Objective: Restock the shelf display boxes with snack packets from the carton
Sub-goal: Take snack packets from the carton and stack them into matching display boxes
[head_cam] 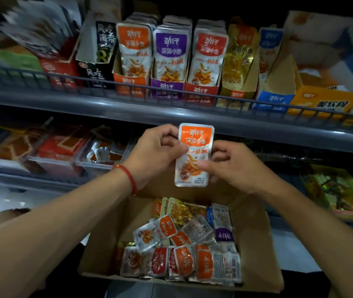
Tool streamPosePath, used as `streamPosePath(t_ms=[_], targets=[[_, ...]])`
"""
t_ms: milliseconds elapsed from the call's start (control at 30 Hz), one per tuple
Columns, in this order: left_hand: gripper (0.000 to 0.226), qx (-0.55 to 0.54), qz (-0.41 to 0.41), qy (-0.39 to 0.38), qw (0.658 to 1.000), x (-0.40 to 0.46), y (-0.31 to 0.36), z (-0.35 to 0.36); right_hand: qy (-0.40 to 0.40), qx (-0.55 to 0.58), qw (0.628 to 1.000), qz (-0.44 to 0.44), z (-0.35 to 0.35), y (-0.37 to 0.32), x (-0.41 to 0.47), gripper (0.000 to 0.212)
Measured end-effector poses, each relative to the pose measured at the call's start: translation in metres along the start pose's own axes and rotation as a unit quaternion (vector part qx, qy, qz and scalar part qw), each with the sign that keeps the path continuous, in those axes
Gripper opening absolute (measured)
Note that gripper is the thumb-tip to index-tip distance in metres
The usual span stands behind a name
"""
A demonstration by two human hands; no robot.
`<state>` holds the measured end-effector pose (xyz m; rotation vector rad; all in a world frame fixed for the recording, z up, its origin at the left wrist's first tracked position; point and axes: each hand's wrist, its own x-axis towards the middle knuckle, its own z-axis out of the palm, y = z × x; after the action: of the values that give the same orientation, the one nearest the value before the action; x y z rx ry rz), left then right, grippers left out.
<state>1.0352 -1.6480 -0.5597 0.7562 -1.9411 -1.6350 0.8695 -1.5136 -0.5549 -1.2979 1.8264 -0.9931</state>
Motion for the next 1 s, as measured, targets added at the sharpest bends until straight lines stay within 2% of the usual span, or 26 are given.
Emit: streamPosePath(t_ms=[133,200,300,367,467,567,767,1000], targets=[[0.011,0.117,0.098,0.012,0.988,0.002,0.002,-0.019,0.175,-0.089,0.976,-0.099,0.009,-0.02,0.001,0.04],[0.011,0.127,0.129,0.012,0.983,0.002,0.003,-0.027,0.211,-0.164,0.952,-0.149,0.014,-0.035,0.007,0.036],[0.012,0.111,0.149,0.043,0.982,0.003,0.009,-0.041,0.234,-0.226,0.926,-0.19,0.019,-0.062,0.02,0.017],[0.01,0.073,0.147,0.106,0.981,0.005,0.016,-0.053,0.241,-0.236,0.918,-0.209,0.016,-0.087,0.032,0.008],[0.013,0.004,0.127,0.239,0.963,0.012,0.024,-0.082,0.272,-0.277,0.885,-0.255,0.002,-0.131,0.057,0.008],[0.016,0.038,0.099,0.314,0.944,0.017,0.024,-0.106,0.298,-0.306,0.855,-0.295,-0.012,-0.176,0.084,0.013],[0.023,0.079,0.073,0.318,0.942,0.017,0.023,-0.118,0.289,-0.367,0.836,-0.289,-0.012,-0.22,0.134,0.02],[0.023,0.064,0.079,0.336,0.936,0.02,0.025,-0.126,0.252,-0.453,0.814,-0.262,0.002,-0.211,0.171,0.016]])
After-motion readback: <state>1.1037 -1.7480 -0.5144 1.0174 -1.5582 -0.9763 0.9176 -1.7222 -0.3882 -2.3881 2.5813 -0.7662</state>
